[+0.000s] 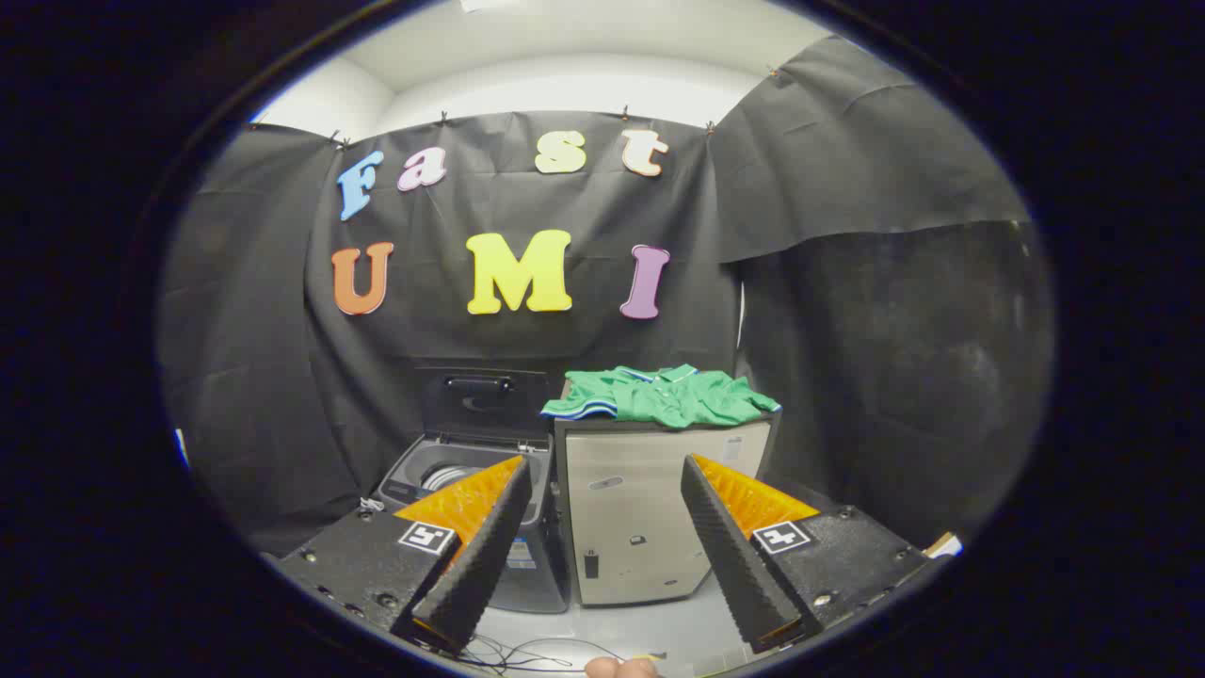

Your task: Put the clothes into the washing machine and then close the washing machine lid.

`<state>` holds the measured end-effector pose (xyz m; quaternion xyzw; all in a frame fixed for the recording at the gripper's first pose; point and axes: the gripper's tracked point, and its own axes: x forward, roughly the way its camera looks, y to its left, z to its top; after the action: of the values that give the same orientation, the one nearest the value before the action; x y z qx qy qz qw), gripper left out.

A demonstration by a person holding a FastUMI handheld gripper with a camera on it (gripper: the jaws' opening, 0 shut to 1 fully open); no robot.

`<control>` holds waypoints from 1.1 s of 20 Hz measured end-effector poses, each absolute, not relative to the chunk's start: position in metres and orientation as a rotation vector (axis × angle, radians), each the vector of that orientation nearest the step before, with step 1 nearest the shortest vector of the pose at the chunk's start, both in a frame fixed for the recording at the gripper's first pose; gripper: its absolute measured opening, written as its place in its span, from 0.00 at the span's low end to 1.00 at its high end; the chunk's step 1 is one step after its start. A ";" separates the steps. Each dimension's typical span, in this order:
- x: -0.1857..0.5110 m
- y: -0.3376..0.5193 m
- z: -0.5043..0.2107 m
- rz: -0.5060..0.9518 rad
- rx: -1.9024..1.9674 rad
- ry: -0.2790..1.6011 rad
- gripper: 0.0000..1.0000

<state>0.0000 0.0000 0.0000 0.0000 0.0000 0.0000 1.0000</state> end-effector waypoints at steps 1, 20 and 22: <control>0.000 0.000 0.000 0.000 -0.003 0.003 1.00; 0.001 -0.001 0.005 0.000 -0.005 -0.012 1.00; 0.001 -0.001 0.004 -0.003 0.000 -0.010 1.00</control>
<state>0.0012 -0.0013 0.0041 -0.0001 -0.0049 -0.0016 1.0000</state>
